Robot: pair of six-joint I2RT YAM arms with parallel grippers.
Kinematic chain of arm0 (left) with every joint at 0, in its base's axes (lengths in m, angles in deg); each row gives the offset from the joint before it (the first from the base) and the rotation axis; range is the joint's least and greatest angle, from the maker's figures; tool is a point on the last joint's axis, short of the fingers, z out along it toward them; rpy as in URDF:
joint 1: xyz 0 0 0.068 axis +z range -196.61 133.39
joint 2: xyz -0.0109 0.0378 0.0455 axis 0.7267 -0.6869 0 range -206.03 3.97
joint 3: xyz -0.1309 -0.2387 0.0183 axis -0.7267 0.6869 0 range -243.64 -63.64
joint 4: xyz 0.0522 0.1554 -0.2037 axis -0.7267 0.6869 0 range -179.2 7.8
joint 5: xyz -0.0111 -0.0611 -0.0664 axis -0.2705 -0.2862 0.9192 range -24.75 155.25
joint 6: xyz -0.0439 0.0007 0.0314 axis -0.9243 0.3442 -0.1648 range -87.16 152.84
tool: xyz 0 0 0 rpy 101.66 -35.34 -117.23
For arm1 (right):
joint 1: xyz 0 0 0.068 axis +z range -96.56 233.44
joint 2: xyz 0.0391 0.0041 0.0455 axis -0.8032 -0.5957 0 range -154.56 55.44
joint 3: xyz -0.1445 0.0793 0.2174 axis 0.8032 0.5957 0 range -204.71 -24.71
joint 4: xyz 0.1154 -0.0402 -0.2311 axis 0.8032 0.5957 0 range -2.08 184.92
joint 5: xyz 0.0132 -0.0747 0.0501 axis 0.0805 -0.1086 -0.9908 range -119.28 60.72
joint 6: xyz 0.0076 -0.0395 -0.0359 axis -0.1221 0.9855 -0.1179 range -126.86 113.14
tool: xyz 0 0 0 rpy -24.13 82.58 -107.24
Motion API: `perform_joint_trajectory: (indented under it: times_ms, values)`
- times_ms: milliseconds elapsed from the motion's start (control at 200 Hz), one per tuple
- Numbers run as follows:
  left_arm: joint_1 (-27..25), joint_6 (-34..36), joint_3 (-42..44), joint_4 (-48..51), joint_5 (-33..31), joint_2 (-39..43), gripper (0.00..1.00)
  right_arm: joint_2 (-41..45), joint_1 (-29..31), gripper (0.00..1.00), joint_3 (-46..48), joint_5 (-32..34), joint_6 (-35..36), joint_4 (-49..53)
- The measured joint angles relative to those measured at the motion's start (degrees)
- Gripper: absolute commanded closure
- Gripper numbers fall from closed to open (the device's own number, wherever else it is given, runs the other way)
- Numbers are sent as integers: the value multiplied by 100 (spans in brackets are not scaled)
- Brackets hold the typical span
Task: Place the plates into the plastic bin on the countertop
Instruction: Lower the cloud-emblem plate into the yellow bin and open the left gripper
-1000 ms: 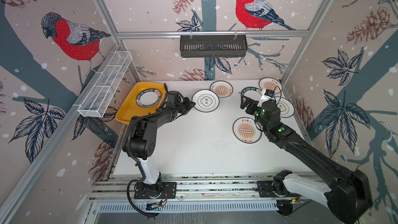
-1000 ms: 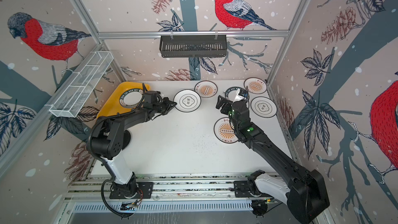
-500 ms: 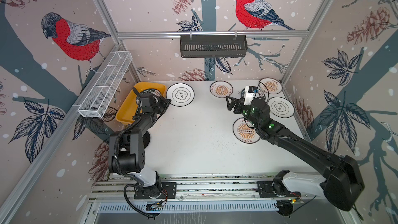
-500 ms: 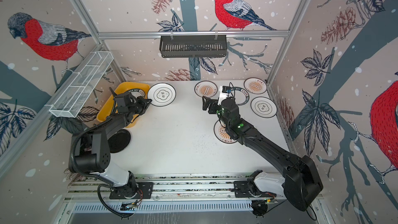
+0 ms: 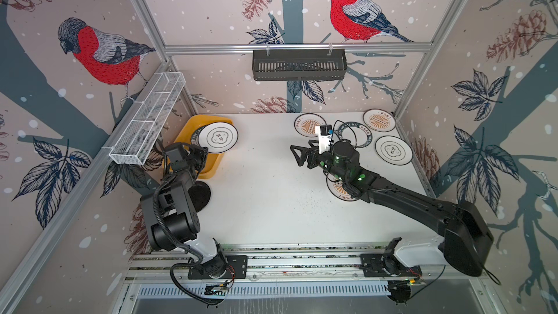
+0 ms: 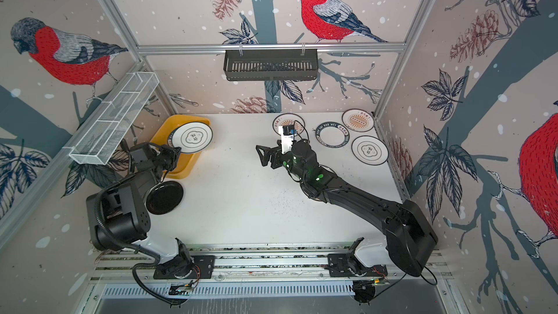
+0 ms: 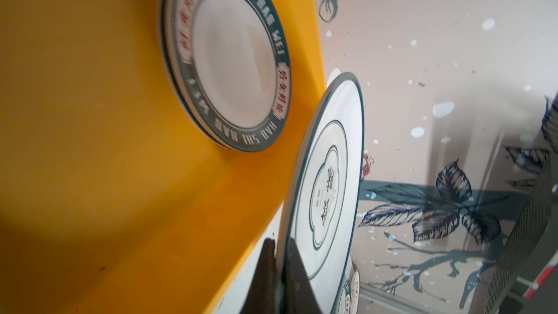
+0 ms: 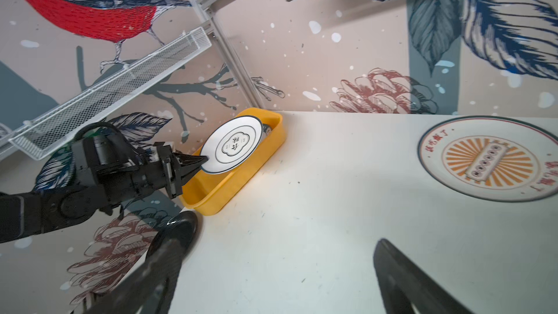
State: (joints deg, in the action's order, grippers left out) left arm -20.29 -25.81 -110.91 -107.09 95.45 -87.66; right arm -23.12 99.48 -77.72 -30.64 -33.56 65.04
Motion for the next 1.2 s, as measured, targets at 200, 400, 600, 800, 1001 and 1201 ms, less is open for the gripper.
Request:
perform_joint_trajectory:
  times_ms: [200,400,600,800,1001,1201]
  values:
    - [304,-157,-203,-245,0,-426,100,-144,260,0,-225,9,153,-24]
    - [348,-258,-809,-452,39,-1130,100,-133,385,0,-269,138,293,31]
    - [350,-439,-1261,-540,35,-1773,100,20,459,0,-234,459,407,68]
    - [350,-431,-1722,-487,-133,-2138,100,153,485,1,-146,756,409,186]
    - [260,-282,-2063,-319,-214,-2452,100,223,487,0,-83,1036,407,251]
    - [118,-286,-2181,-197,-343,-2675,100,232,490,1,-74,1189,404,299]
